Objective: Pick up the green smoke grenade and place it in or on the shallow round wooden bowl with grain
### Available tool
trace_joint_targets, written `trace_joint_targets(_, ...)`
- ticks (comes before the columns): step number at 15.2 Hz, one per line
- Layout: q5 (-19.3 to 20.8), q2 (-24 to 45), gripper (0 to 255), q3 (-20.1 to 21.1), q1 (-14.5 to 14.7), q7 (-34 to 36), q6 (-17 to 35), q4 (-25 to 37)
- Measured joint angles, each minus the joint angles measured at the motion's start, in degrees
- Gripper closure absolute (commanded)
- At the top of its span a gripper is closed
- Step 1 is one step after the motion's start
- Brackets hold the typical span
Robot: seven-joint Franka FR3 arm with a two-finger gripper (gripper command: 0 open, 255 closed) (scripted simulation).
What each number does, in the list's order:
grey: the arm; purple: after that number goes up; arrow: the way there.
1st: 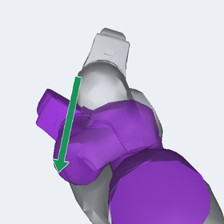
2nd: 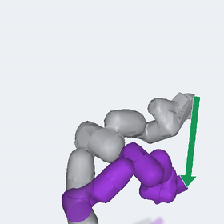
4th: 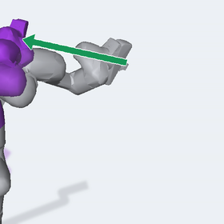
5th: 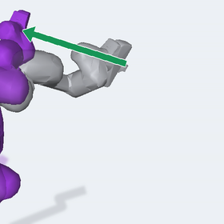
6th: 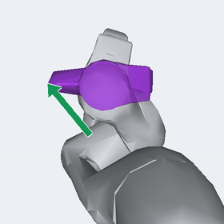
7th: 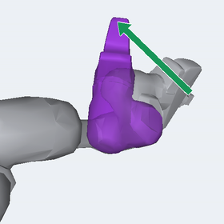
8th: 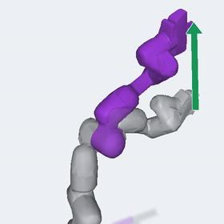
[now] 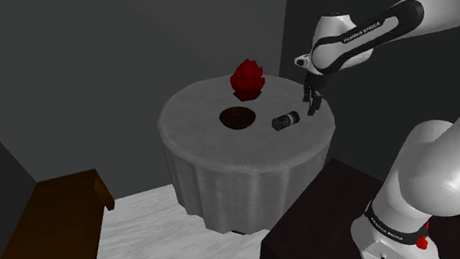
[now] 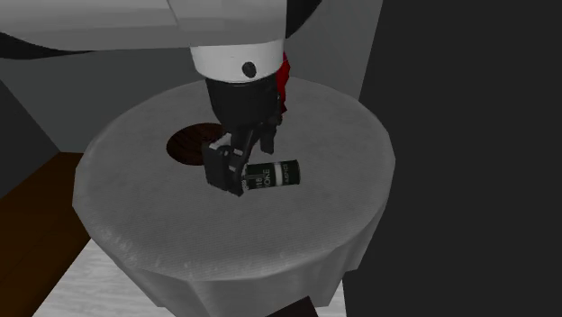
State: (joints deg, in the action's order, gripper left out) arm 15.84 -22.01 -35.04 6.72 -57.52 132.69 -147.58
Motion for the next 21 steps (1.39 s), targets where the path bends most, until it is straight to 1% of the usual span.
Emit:
trace_joint_targets(1,-0.9,2.0,0,-1.7,1.1,-3.2,1.6,0.7)
trace_joint_targets(3,-4.4,7.8,0,-5.7,4.0,-10.9,5.6,2.7)
trace_joint_targets(5,-9.3,12.9,0,-8.5,6.8,-18.6,8.9,4.1)
trace_joint_targets(6,-12.7,16.0,0,-10.0,8.1,-23.3,10.1,5.4)
trace_joint_targets(7,-17.2,19.8,0,-11.2,9.2,-28.9,11.2,7.1)
trace_joint_targets(8,-22.4,23.9,0,-11.7,9.7,-35.0,12.1,9.0)
trace_joint_targets(9,-27.2,27.4,0,-11.1,9.5,-40.3,12.3,11.1)
trace_joint_targets(10,-31.8,31.0,0,-9.9,8.5,-45.4,12.5,13.4)
trace_joint_targets(12,-39.2,37.2,0,-6.2,5.1,-54.5,13.0,17.2)
trace_joint_targets(13,-41.8,39.8,0,-4.3,3.3,-58.2,12.8,19.4)
trace_joint_targets(15,-45.0,43.2,0,-1.6,0.9,-62.8,13.1,21.9)
trace_joint_targets(19,-48.6,46.9,0,1.2,-1.6,-66.2,14.4,23.6)
trace_joint_targets(21,-50.2,48.5,0,2.5,-2.3,-67.2,15.4,24.1)
